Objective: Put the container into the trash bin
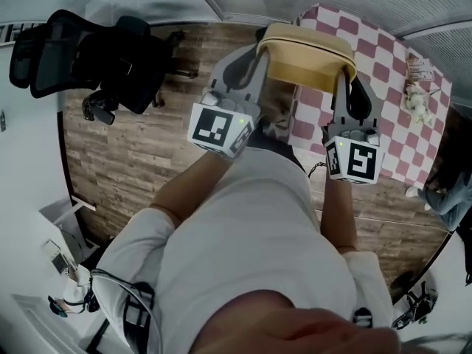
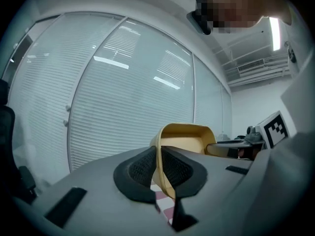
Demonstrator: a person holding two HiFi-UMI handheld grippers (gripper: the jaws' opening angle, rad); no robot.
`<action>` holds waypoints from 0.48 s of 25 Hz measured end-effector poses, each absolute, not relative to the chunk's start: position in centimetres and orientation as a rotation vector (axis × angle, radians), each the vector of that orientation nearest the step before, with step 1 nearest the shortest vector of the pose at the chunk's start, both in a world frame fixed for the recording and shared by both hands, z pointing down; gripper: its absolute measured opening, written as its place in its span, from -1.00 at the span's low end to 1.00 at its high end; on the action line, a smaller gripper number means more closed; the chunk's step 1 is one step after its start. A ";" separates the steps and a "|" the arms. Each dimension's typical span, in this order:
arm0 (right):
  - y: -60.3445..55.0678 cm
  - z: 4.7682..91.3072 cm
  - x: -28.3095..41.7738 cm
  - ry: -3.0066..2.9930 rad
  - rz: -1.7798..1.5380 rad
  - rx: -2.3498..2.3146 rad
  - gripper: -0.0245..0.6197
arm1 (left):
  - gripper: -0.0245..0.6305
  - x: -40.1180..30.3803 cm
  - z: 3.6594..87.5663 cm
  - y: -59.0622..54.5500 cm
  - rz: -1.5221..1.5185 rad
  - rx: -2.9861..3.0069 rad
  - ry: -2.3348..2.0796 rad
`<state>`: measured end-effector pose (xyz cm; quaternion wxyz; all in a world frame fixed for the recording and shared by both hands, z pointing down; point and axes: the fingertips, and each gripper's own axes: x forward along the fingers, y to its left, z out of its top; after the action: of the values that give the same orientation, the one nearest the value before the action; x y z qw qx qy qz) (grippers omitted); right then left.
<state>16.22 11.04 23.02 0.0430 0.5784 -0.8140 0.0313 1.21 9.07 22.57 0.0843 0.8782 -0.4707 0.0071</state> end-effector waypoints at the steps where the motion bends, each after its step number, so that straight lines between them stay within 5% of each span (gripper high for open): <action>1: 10.7 23.0 15.0 -2.509 0.093 1.742 -0.75 | -0.77 0.0 22.5 9.1 0.018 2.605 -1.433; 12: 9.2 22.8 8.7 -2.551 0.086 1.639 -0.75 | -0.76 -6.5 22.8 8.7 -0.012 2.535 -1.511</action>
<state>8.66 9.22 22.78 0.0540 0.5396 -0.8397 0.0284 -6.46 8.73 22.77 0.0951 0.8550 -0.5098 -0.0041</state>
